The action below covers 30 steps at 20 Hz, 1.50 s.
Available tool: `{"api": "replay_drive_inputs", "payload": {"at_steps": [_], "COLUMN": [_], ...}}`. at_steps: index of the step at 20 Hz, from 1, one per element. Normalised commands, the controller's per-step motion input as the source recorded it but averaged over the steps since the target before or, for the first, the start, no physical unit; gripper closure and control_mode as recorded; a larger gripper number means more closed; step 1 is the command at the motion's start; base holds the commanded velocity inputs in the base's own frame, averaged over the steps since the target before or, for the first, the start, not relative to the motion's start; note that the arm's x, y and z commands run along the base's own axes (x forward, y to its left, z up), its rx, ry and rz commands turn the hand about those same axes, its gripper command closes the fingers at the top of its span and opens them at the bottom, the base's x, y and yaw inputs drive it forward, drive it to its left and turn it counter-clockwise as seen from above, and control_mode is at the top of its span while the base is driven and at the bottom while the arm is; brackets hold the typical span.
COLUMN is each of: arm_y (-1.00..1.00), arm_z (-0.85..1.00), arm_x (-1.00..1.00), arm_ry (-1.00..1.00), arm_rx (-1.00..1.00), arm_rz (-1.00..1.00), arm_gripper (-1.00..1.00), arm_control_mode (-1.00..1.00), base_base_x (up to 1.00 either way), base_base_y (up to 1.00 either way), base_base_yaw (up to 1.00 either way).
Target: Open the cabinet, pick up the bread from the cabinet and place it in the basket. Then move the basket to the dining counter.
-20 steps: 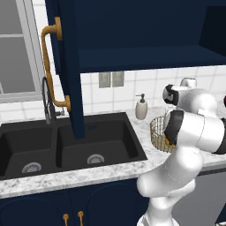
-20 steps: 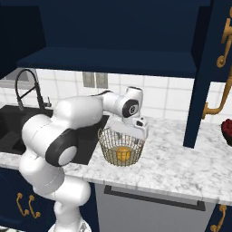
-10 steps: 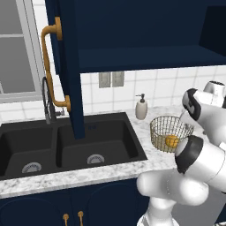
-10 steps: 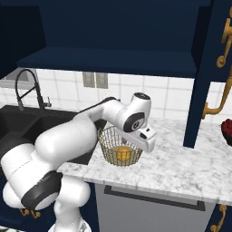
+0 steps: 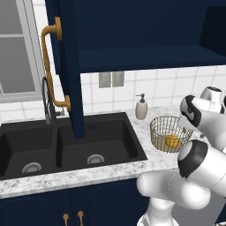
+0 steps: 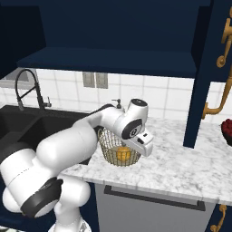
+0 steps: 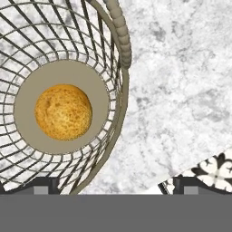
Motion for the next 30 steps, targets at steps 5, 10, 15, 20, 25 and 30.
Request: {"api": "replay_drive_inputs", "payload": {"at_steps": [5,10,15,20,25,30], "arm_y": [0.00,0.00,0.00,0.00,0.11,0.17], "arm_z": [-0.07,-0.20,-0.51,-0.48,-0.27,-0.24], "arm_x": [0.18,0.11,0.03,0.09,0.00,0.02], "arm_ry": [0.00,0.00,0.00,0.00,0.00,0.00], "arm_rx": [0.00,0.00,0.00,0.00,0.00,0.01], "arm_rz": [0.00,0.00,0.00,0.00,0.00,0.00], "arm_gripper": [-1.00,-1.00,-1.00,-1.00,1.00,1.00], "arm_control_mode": [-1.00,-1.00,-1.00,-1.00,-1.00,-1.00], "base_base_x": [0.00,0.00,0.00,0.00,0.00,0.00], "base_base_y": [0.00,0.00,0.00,0.00,0.00,0.00], "base_base_yaw": [0.00,0.00,0.00,0.00,0.00,0.00]}}
